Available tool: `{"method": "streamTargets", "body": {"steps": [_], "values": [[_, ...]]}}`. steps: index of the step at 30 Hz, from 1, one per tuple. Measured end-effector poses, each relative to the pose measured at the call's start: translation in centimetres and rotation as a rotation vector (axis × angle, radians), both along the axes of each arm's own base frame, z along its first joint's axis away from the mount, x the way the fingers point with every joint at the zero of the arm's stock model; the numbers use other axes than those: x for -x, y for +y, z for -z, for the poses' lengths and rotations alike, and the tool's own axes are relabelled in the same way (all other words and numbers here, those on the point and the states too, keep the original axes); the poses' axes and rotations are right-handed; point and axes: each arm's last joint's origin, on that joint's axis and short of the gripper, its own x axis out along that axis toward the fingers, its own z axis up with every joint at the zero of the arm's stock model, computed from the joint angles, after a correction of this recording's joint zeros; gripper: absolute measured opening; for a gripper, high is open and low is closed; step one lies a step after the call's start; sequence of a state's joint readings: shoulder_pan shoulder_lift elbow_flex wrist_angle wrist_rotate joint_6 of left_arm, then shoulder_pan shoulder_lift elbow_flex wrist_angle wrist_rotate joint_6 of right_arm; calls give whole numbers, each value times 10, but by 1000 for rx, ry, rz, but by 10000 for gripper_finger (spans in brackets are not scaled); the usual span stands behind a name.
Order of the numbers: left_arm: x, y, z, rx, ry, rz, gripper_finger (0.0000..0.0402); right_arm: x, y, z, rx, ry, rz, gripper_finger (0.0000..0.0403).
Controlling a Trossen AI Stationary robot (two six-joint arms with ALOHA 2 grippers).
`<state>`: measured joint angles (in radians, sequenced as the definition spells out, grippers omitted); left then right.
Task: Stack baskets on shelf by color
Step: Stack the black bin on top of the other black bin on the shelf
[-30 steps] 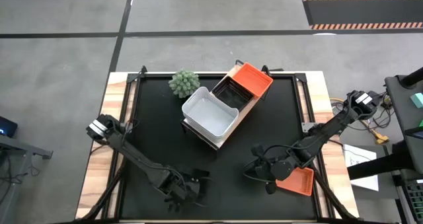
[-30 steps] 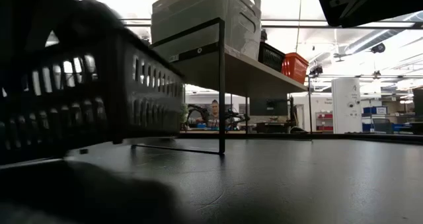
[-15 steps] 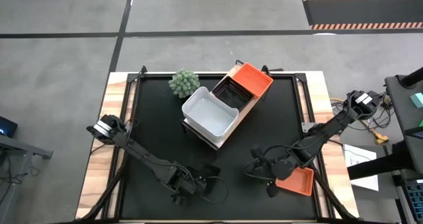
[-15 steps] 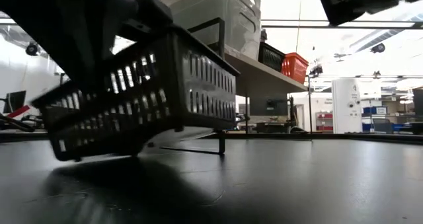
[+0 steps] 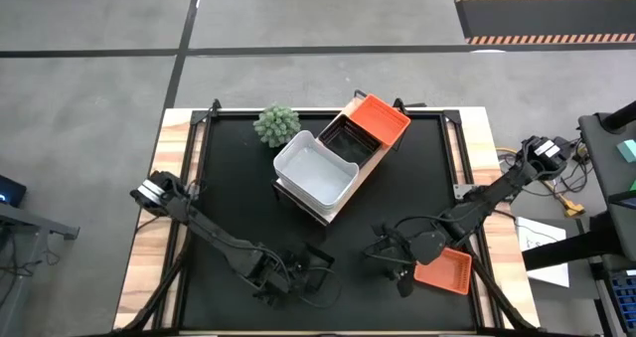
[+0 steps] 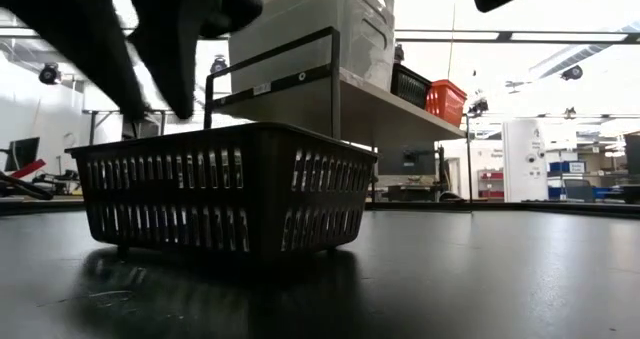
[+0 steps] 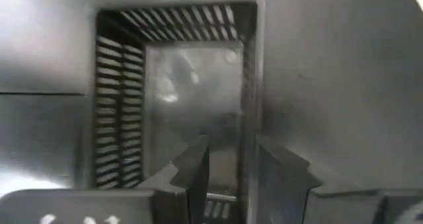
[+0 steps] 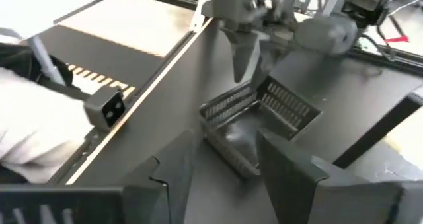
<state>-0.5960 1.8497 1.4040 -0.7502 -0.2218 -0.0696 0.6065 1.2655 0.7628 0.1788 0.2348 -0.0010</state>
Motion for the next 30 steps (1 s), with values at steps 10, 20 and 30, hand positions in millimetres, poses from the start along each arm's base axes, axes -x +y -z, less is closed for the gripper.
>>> {"method": "streamTargets", "body": {"steps": [10, 20, 30], "values": [[16, 5, -43, -101, -197, -59, 107, -40, 12, 20, 118, 2, -17, 178], [31, 18, -73, -191, -327, -78, 107, -98, 33, 37, 242, 223, -79, 180], [34, 19, -77, -187, -337, -78, 107, -133, 22, 68, 262, 335, -149, 177]]}}
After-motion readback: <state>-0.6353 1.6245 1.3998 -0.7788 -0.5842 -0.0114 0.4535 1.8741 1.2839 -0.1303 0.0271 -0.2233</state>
